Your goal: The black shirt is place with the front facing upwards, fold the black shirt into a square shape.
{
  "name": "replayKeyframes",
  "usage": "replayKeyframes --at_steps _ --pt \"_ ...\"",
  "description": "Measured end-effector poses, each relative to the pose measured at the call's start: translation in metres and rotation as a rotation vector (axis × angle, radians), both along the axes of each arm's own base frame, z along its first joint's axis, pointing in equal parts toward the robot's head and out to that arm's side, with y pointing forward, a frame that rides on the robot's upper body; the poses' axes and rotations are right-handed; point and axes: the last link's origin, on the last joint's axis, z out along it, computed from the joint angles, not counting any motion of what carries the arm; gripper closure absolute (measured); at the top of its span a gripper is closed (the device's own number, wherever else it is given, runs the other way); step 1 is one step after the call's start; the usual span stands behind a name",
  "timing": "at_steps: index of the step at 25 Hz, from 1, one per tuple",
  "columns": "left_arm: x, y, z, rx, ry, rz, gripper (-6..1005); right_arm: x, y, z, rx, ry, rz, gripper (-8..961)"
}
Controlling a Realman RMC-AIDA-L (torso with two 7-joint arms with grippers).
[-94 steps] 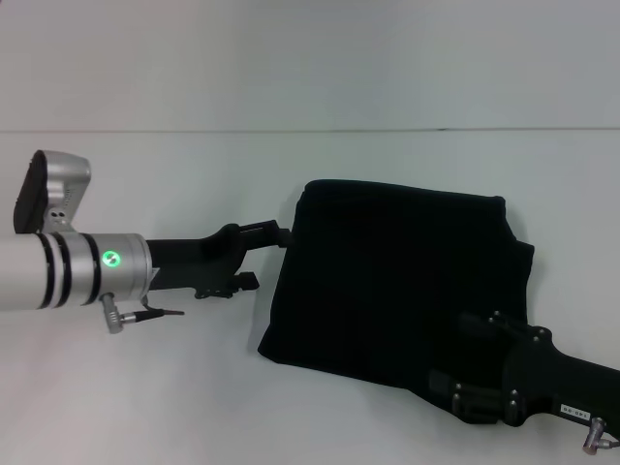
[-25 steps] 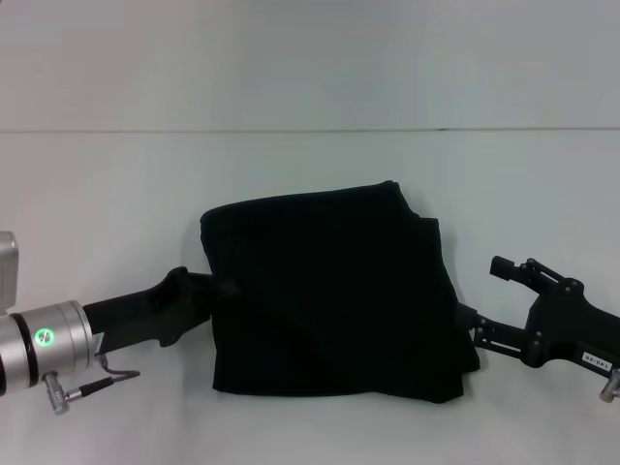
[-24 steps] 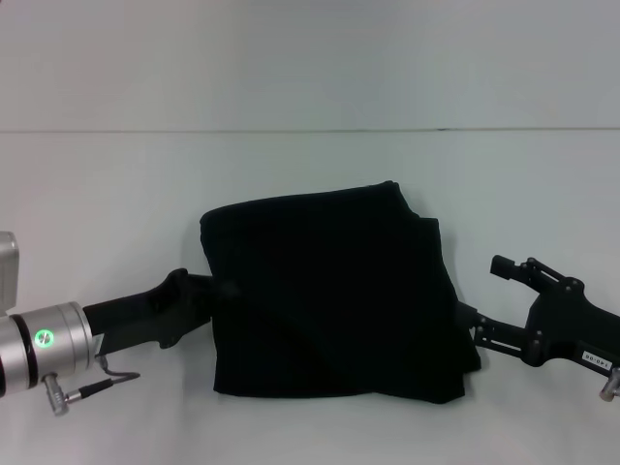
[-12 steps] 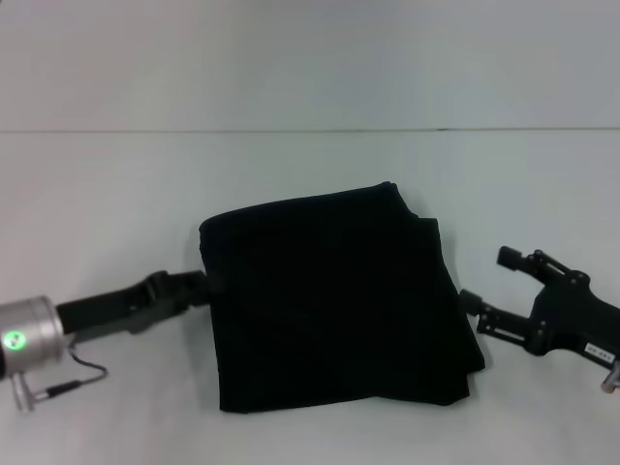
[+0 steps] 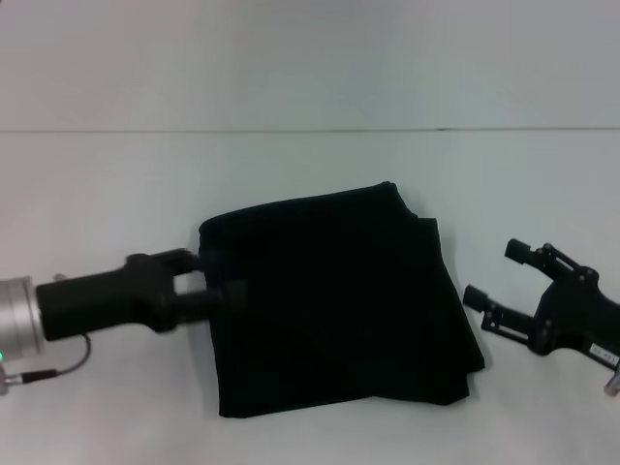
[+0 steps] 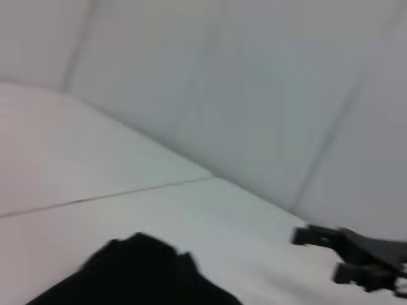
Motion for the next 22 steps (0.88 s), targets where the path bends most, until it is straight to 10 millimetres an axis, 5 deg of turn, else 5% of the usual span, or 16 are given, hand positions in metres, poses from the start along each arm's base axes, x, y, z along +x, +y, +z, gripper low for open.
replayKeyframes --at_steps 7,16,22 --pt "-0.006 -0.033 -0.011 0.085 0.061 -0.233 231 0.006 -0.024 -0.017 0.019 -0.062 0.056 8" --pt "-0.05 -0.054 -0.005 0.221 0.132 -0.067 99 0.019 -0.04 -0.034 -0.073 -0.121 0.009 8" --pt "-0.05 -0.054 -0.009 0.212 0.12 -0.041 99 0.02 -0.04 -0.033 -0.07 -0.12 0.002 8"
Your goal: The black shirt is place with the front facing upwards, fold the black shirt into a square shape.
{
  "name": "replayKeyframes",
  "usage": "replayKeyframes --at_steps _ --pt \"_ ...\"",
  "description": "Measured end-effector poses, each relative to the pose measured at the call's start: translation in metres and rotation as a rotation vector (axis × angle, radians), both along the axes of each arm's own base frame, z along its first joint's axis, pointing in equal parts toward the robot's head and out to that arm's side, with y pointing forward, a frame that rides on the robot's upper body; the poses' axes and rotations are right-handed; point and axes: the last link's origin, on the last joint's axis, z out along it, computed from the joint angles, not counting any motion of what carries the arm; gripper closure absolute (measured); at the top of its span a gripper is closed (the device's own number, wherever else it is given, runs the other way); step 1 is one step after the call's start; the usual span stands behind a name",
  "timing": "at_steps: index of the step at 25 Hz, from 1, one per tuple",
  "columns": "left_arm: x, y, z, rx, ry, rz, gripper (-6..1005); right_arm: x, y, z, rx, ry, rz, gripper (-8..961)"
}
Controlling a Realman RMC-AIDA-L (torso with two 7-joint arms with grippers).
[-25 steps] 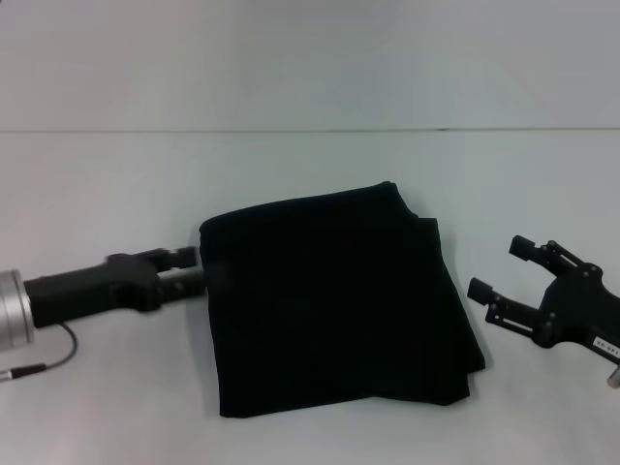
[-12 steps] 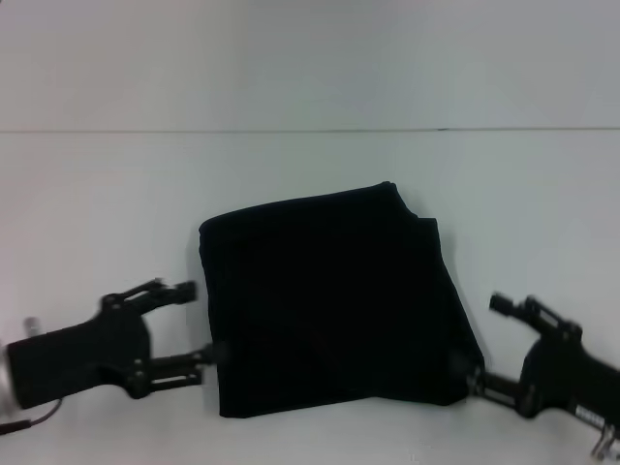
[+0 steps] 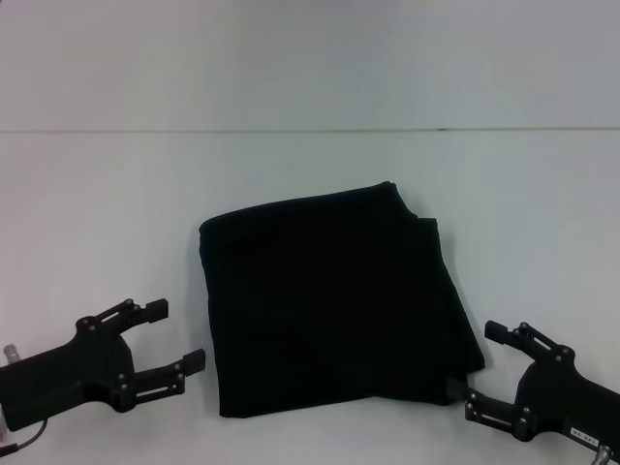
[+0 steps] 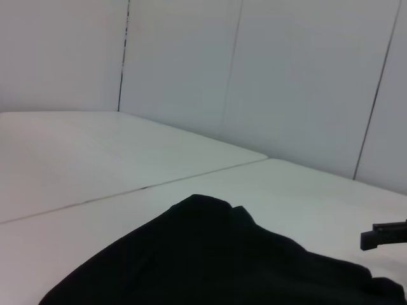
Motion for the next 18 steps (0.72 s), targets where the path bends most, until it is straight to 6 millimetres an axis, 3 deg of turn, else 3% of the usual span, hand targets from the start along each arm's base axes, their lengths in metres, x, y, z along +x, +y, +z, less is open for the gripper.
replayKeyframes --at_steps 18 --pt "0.0032 0.0057 0.001 -0.01 -0.016 0.01 99 -0.0054 0.0076 0.0016 0.008 0.018 0.007 8"
